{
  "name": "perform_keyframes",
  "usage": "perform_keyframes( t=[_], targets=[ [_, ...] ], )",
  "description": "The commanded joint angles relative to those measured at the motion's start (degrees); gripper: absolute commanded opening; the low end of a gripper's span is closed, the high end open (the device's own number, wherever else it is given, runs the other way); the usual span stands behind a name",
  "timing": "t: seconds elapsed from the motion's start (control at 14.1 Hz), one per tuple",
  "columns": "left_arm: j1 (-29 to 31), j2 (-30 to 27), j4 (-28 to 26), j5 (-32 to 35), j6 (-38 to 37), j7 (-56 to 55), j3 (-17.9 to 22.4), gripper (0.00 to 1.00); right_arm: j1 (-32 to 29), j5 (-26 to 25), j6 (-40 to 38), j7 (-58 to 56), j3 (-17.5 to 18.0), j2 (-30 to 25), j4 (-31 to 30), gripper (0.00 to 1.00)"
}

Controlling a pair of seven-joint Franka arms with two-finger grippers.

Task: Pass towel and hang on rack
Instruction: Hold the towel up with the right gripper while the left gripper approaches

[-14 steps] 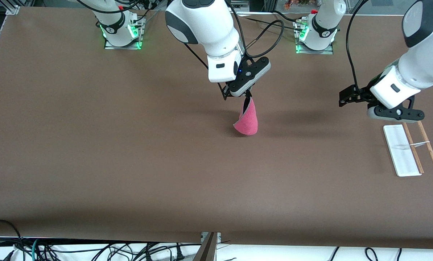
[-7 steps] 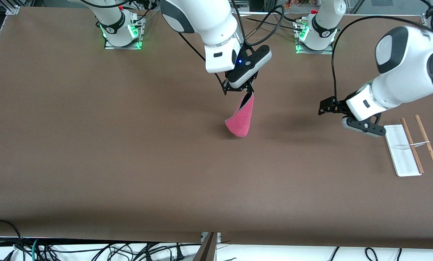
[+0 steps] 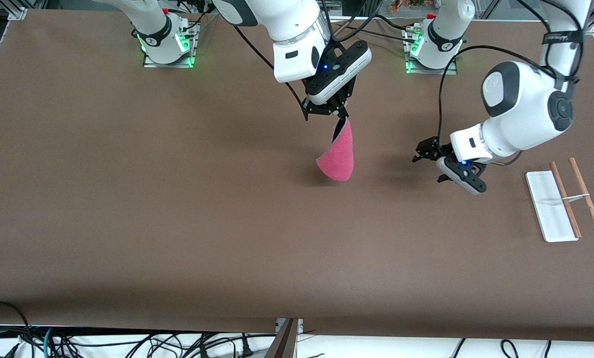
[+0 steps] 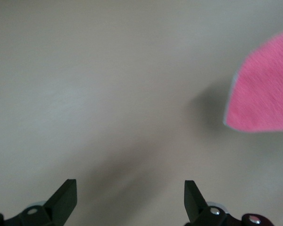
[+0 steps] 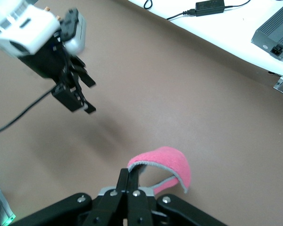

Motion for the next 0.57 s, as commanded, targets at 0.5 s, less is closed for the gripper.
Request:
perform_keyframes(
  t=[0.5],
  targets=[
    [-7.8,9.1,-2.6,-27.8,4.4,45.5,-0.1,1.00,-0.2,0.6,1.5,-0.6,0.1,-0.3,0.1,0.00]
  ],
)
